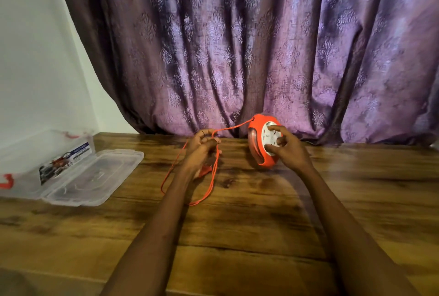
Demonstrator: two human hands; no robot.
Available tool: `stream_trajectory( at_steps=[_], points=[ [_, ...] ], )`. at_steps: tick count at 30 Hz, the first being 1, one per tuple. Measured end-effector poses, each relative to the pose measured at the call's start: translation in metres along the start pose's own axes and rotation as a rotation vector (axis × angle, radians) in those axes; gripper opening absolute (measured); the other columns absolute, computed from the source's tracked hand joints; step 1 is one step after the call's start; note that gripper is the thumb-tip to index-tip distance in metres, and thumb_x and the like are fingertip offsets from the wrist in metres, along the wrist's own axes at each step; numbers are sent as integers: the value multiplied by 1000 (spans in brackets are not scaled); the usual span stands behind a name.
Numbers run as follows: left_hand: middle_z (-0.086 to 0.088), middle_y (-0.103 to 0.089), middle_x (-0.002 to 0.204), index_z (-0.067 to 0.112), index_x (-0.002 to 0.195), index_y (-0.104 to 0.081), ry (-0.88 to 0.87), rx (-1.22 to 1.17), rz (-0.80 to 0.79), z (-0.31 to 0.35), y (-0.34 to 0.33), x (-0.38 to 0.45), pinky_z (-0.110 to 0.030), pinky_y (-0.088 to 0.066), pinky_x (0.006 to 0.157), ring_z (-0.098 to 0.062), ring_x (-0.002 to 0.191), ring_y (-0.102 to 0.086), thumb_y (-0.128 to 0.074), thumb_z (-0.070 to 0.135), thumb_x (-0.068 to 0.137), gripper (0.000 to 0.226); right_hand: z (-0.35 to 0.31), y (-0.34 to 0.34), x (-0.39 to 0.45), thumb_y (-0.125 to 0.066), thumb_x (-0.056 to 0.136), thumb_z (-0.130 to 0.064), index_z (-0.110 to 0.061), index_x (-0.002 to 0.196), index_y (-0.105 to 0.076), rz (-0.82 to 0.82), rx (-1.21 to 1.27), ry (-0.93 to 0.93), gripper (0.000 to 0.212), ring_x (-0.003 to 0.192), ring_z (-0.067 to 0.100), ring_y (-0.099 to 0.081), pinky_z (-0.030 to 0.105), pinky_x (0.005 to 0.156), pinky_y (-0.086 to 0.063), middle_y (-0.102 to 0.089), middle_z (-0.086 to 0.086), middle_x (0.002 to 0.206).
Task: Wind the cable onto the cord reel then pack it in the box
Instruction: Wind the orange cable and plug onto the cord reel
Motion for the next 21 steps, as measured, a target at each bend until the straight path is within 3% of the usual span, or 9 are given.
stream_trajectory(
  at_steps=[3,7,9,12,14,17,19,21],
  points=[
    [-24,-63,104,-3,123,-58,37,80,22,-5,14,3,-39,-51,74,-29,83,-59,-62,-5,89,35,3,8,-2,-83,70,-31,-53,117,-55,72,-91,0,59,82,22,-59,39,83,-52,-60,2,88],
    [-9,-58,80,5,124,-58,57,201,-17,-6,21,3,-22,-44,50,-11,52,-53,-60,-10,89,38,6,9,-4,-82,69,-37,-55,119,-54,91,-146,-27,60,88,24,-63,41,86,-52,-63,1,91],
    [-11,-57,80,6,124,-52,110,198,-33,-11,21,1,-20,-42,43,-11,47,-52,-58,-11,91,37,5,7,-4,-83,70,-38,-53,120,-55,88,-150,-25,59,89,24,-64,40,86,-52,-63,0,92],
    [-11,-63,83,9,118,-50,130,320,-46,-13,20,-1,-15,-42,42,-9,46,-59,-53,-5,96,26,-1,5,-6,-82,69,-40,-52,122,-56,75,-206,14,60,89,23,-64,35,81,-51,-65,0,90],
    [-13,-62,81,9,107,-53,123,400,-27,-9,24,-2,-12,-35,37,-11,49,-60,-46,-6,99,19,-5,0,-7,-81,69,-41,-51,124,-56,33,-266,43,61,92,24,-64,36,82,-52,-68,1,93],
    [-13,-54,74,10,86,-52,76,546,-11,0,36,-3,-10,-29,35,-6,43,-52,-38,-11,100,29,-8,-7,-10,-80,68,-44,-49,126,-57,-33,-352,58,62,98,29,-65,42,85,-53,-70,3,99],
    [-11,-53,70,9,79,-53,80,624,-21,1,45,-7,-13,-35,37,2,36,-47,-42,-10,100,29,-10,-10,-12,-77,68,-48,-51,125,-57,-65,-405,53,61,100,29,-65,41,86,-53,-71,2,102],
    [-9,-54,63,5,74,-59,111,733,-55,-4,56,-13,-19,-37,46,-2,42,-47,-54,-3,97,24,-12,-13,-12,-75,69,-50,-53,125,-57,-103,-435,61,59,102,29,-65,42,89,-52,-72,0,104]
  ],
)
Point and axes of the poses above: each hand's wrist, its own x-axis towards the middle knuckle, its own y-axis out of the back of the hand, z = x × y, the point moved 6 cm from there along x, towards the middle knuckle
